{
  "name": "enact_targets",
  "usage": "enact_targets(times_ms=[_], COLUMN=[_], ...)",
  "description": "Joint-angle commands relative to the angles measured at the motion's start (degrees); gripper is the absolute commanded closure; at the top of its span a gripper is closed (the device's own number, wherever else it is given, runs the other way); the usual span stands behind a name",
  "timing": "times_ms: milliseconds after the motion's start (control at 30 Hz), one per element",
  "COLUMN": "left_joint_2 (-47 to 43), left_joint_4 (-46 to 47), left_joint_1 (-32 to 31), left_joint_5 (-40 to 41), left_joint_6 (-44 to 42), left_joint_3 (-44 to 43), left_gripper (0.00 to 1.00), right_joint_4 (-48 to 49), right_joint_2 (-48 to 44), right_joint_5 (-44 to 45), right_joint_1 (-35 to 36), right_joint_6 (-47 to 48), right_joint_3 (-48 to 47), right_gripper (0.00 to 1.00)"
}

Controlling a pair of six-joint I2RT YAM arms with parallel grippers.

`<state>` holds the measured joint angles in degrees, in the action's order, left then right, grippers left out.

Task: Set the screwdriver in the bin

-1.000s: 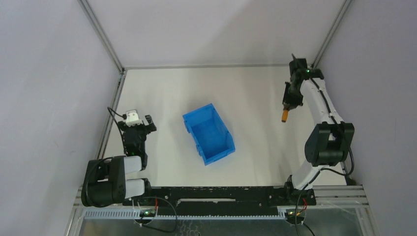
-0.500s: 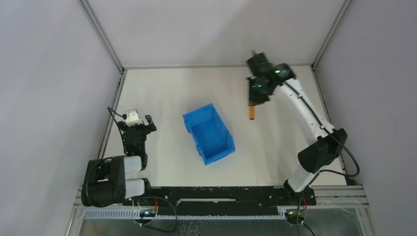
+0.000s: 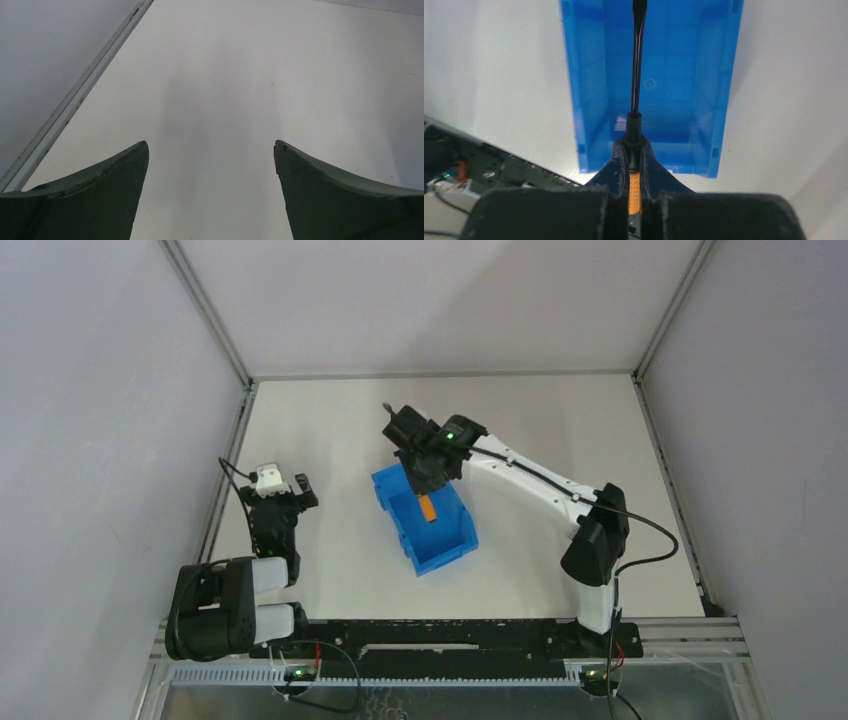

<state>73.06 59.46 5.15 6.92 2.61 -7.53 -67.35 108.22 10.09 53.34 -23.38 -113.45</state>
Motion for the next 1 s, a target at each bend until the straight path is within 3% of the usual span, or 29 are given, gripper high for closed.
enact_targets(times_ms=[0,167,433,600,700,833,967], left_joint_2=[-1.0,-1.0,-1.0,-1.0,-1.0,-1.0,-1.0], left_joint_4=[2.3,2.3,2.3,2.3,2.3,2.3,2.3], left_joint_1=[-0.2,-0.1,-0.2,-0.2,-0.1,-0.2,-0.2], left_joint_5=[0.2,0.2,0.2,0.2,0.2,0.2,0.2], left_joint_6=[-0.5,-0.5,-0.5,-0.6,-0.5,-0.5,-0.5], left_joint_3=[-2.9,-2.8,-2.9,-2.8,-2.8,-2.8,-2.9], left_gripper=[0.0,0.0,0.0,0.0,0.0,0.0,0.0], right_joint_4=[9.1,14.2,17.9,18.6,17.7,14.3,9.8], right_joint_2=[2.2,7.1,14.8,13.7,11.6,7.9,3.0], right_joint_5=[1.9,2.1,4.2,5.1,5.7,7.6,10.7], right_joint_1=[0.4,1.0,2.3,2.2,2.3,3.0,3.9], right_joint_6=[-2.2,-3.4,-5.1,-6.9,-7.1,-6.2,-4.5], right_joint_3=[8.9,15.5,17.3,19.6,19.3,16.1,11.6], right_gripper=[1.0,1.0,0.98,0.73,0.63,0.55,0.54])
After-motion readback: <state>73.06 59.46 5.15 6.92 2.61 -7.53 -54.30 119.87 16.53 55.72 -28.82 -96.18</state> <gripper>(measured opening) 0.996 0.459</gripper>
